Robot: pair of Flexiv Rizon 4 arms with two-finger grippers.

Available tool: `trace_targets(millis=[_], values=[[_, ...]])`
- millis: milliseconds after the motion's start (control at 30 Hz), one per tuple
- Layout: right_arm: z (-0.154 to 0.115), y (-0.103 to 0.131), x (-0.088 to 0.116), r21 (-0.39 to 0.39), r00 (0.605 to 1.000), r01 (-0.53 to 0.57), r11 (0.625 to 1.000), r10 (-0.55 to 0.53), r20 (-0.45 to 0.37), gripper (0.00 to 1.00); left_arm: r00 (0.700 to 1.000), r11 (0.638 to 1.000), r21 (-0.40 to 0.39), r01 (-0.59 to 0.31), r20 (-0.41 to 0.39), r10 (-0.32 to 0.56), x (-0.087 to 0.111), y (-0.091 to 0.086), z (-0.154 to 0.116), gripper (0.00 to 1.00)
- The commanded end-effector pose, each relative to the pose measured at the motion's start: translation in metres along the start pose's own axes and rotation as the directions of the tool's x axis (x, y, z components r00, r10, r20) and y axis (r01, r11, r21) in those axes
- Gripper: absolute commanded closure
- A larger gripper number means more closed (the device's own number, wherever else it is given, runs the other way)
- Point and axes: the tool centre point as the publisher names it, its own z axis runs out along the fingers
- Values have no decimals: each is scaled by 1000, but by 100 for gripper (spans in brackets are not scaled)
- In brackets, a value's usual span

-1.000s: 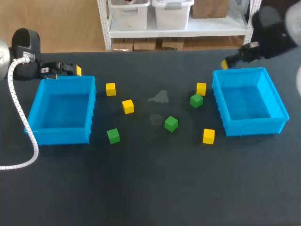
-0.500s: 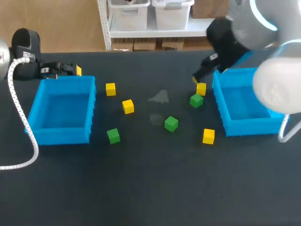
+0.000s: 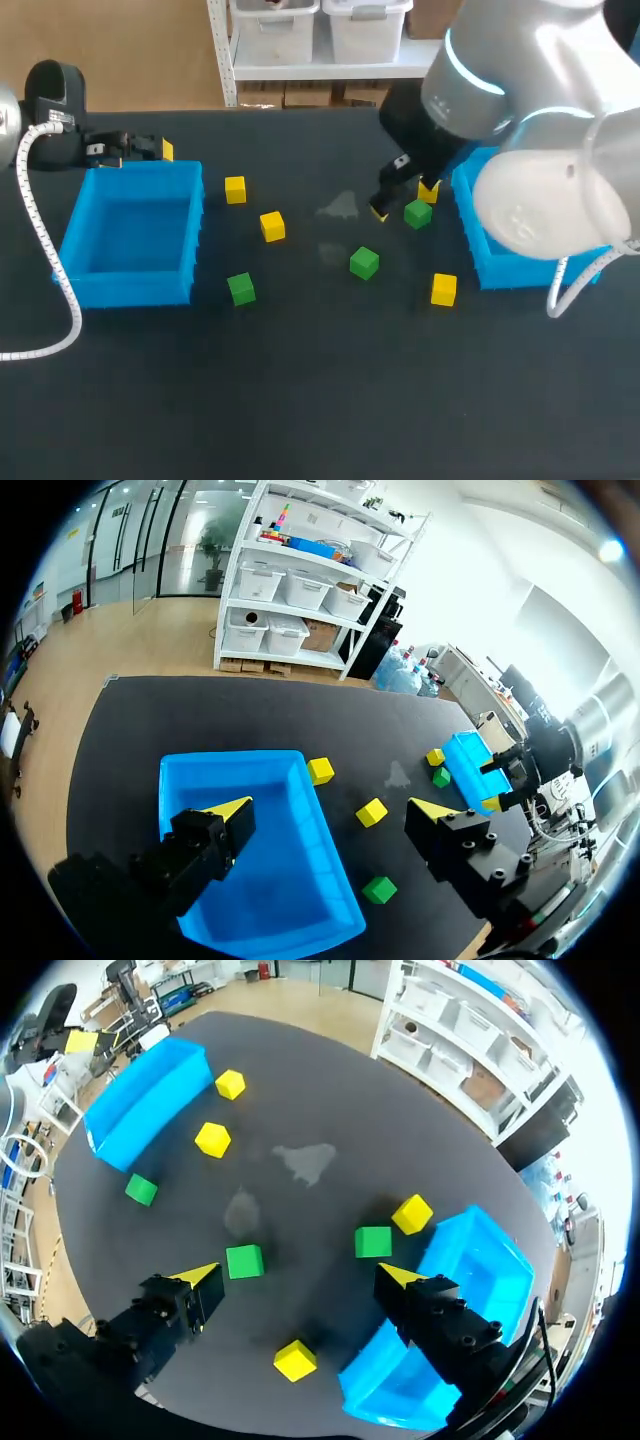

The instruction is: Put the green cubes in the right bin and the yellow cubes in the left bin.

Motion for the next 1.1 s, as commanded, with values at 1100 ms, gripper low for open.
trace_targets(millis=[1100], values=[[66, 35, 14, -20, 976, 150, 988, -152, -159, 0, 1000, 1000, 11, -2, 7, 2, 2, 2, 0, 0]])
